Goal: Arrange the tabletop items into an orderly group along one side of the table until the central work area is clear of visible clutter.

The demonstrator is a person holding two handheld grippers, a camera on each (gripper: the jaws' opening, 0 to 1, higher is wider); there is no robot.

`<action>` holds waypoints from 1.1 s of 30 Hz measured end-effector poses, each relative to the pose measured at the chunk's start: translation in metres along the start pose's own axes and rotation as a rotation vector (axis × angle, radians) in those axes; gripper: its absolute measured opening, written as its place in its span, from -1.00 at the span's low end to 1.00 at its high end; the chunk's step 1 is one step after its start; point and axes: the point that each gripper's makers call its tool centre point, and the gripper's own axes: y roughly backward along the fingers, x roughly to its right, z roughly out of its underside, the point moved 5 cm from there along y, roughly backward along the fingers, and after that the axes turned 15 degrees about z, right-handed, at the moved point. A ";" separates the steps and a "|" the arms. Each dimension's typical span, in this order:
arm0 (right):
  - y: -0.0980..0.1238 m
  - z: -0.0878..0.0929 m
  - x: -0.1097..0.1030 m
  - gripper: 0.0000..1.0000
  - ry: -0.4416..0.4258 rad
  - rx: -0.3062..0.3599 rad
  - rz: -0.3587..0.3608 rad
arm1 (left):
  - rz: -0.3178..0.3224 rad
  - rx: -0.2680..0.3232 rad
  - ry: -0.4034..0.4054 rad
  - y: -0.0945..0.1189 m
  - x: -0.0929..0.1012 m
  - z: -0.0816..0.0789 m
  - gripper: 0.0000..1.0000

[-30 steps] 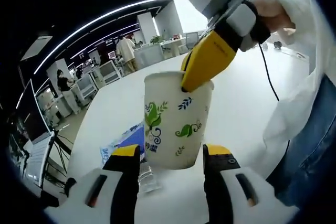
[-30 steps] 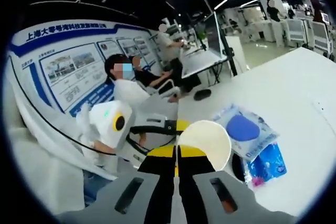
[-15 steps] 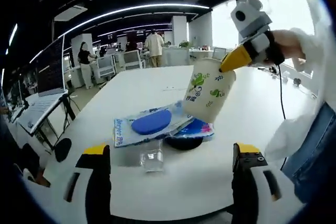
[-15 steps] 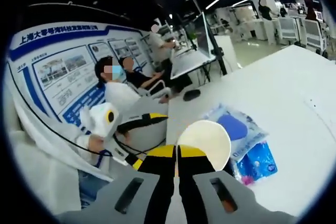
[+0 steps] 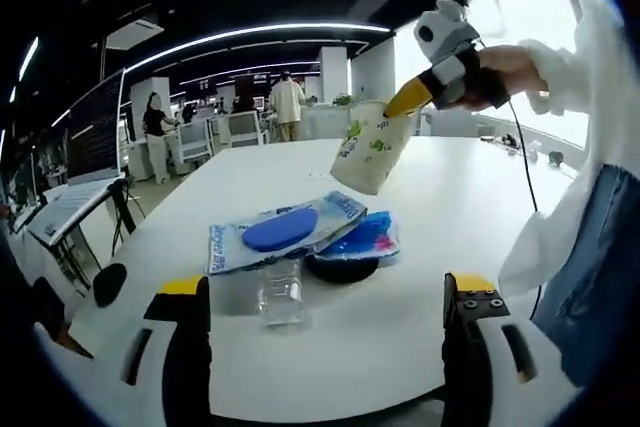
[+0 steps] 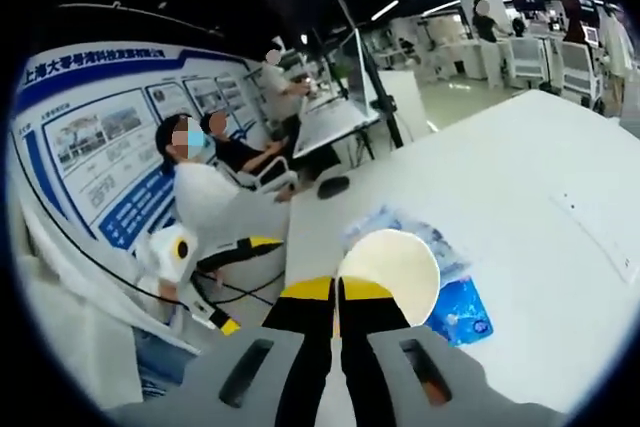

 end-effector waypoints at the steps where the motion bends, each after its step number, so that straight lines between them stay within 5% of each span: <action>1: 0.000 -0.002 0.004 -1.00 -0.020 0.007 0.016 | -0.017 -0.013 -0.006 -0.001 -0.004 0.002 1.00; 7: -0.002 -0.011 0.012 -1.00 -0.010 0.013 0.054 | -0.070 -0.010 -0.049 0.000 -0.007 0.005 0.99; 12: 0.001 -0.037 0.030 -1.00 0.248 -0.008 0.163 | -0.081 -0.040 -0.051 0.000 -0.009 0.009 0.88; 20: 0.001 -0.076 0.055 -1.00 0.288 -0.003 0.226 | -0.087 -0.043 -0.078 0.002 -0.009 0.008 0.79; 27: -0.010 -0.093 0.068 -1.00 0.367 -0.035 0.251 | -0.078 -0.042 -0.065 0.000 -0.008 0.010 0.93; 33: -0.026 -0.100 0.078 -1.00 0.432 -0.088 0.248 | -0.083 -0.070 -0.059 0.000 -0.009 0.015 0.85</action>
